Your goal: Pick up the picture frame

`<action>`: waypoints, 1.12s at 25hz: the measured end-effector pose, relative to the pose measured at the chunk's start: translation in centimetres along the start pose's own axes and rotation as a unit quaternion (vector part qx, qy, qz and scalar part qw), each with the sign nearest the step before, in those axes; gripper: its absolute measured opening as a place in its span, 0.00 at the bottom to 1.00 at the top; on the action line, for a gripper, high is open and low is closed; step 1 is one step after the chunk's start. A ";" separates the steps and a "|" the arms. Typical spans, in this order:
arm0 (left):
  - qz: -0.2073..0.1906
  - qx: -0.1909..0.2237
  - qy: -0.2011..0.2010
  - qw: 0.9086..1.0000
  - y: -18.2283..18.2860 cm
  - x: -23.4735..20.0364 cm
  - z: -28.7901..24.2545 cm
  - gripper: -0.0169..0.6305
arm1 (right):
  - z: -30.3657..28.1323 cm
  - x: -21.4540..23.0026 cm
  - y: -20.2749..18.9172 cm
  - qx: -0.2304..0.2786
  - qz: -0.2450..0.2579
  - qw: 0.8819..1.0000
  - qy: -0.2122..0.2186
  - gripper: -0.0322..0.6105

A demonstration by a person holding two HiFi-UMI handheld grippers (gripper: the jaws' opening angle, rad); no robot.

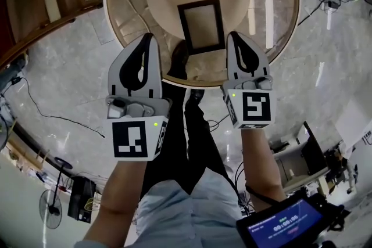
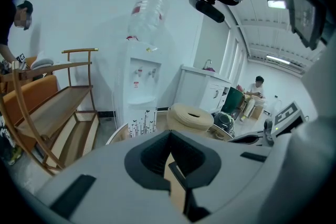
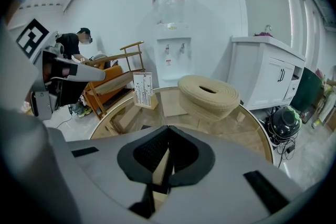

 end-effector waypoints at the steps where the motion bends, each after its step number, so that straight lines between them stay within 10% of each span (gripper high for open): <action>1: 0.001 -0.003 0.000 1.000 -0.4 -0.1 -0.2 0.04 | -0.3 0.0 -0.3 -0.001 -0.001 1.000 0.001 0.07; 28: 0.013 -0.045 0.002 0.999 -6.4 -1.6 -2.1 0.04 | -5.7 -0.2 -8.0 -0.048 -0.013 0.999 0.019 0.21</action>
Point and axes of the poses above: the fingertips, and each gripper's own axes: z backward along the fingers, x to its right, y out of its top, the point moved 3 cm from there along z, backward along the fingers, and after that the axes turned 5 degrees about z, right-handed, at the moved point
